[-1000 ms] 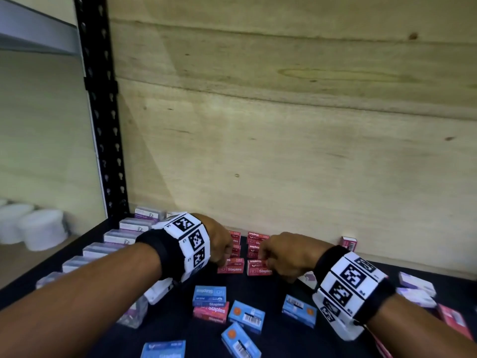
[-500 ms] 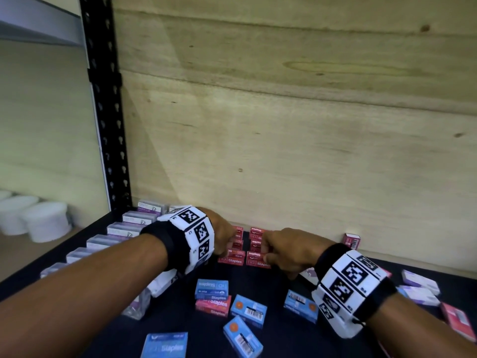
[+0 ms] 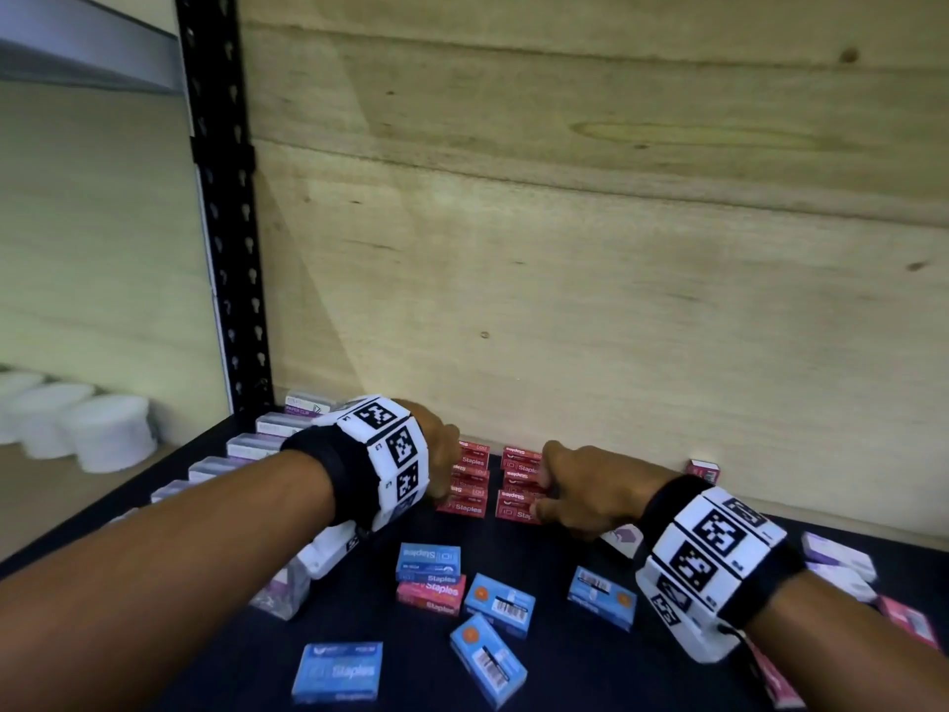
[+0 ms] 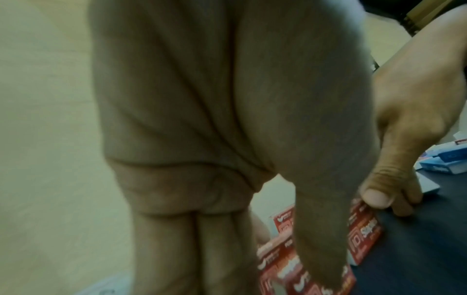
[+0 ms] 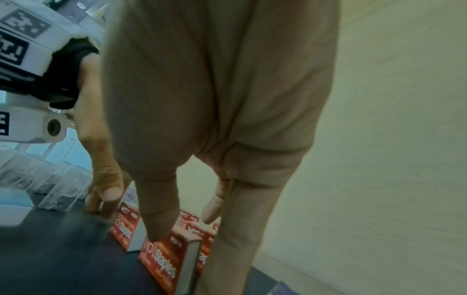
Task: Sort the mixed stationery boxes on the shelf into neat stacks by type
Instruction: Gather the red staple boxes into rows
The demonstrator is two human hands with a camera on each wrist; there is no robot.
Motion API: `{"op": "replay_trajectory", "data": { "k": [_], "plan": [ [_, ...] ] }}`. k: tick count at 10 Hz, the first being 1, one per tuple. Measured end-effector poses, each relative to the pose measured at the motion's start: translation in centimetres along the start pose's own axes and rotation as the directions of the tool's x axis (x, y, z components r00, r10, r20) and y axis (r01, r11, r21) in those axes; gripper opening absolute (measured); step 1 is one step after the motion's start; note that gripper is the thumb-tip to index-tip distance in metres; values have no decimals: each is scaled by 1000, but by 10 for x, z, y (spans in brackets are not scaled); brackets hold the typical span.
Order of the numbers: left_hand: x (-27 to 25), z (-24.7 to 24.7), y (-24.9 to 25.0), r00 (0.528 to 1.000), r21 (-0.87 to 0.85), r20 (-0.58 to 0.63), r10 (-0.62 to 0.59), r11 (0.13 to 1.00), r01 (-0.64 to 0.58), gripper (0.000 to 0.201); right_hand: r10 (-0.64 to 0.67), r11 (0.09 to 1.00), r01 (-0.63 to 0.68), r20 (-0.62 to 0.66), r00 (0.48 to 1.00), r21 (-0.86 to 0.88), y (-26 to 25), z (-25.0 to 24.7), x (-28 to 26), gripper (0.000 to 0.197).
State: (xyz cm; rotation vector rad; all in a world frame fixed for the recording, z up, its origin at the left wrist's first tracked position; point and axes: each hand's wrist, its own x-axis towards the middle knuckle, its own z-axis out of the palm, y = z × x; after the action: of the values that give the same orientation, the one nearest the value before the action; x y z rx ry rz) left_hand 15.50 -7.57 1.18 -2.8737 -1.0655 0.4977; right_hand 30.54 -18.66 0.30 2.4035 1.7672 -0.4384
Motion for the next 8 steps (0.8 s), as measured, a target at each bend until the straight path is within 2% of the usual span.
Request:
{"op": "replay_trajectory", "data": {
  "k": [1,2,3,4,6,8],
  "plan": [
    [-11,-6,-10,999,26,17,-36,999,36,36,-52,999,51,-46,998,-10,-2,-5,-11,32],
    [-25,-10,-12,997,-203,61,36,979,-23,21,-138,989,137,17,990,55,-11,-7,-24,28],
    [-27,-9,-7,951,-256,289,109,966,-33,29,-184,982,175,150,971,69,-23,-1,-34,35],
    [-32,-6,4,933,-184,344,106,982,-43,48,-189,981,175,208,960,86,-30,8,-38,37],
    [-35,4,8,955,-89,276,112,992,-91,44,-161,987,155,196,967,46,-38,19,-43,41],
    [-46,-2,14,975,-170,165,150,978,-122,38,-127,991,130,76,989,-28,-27,12,-55,37]
  ]
}}
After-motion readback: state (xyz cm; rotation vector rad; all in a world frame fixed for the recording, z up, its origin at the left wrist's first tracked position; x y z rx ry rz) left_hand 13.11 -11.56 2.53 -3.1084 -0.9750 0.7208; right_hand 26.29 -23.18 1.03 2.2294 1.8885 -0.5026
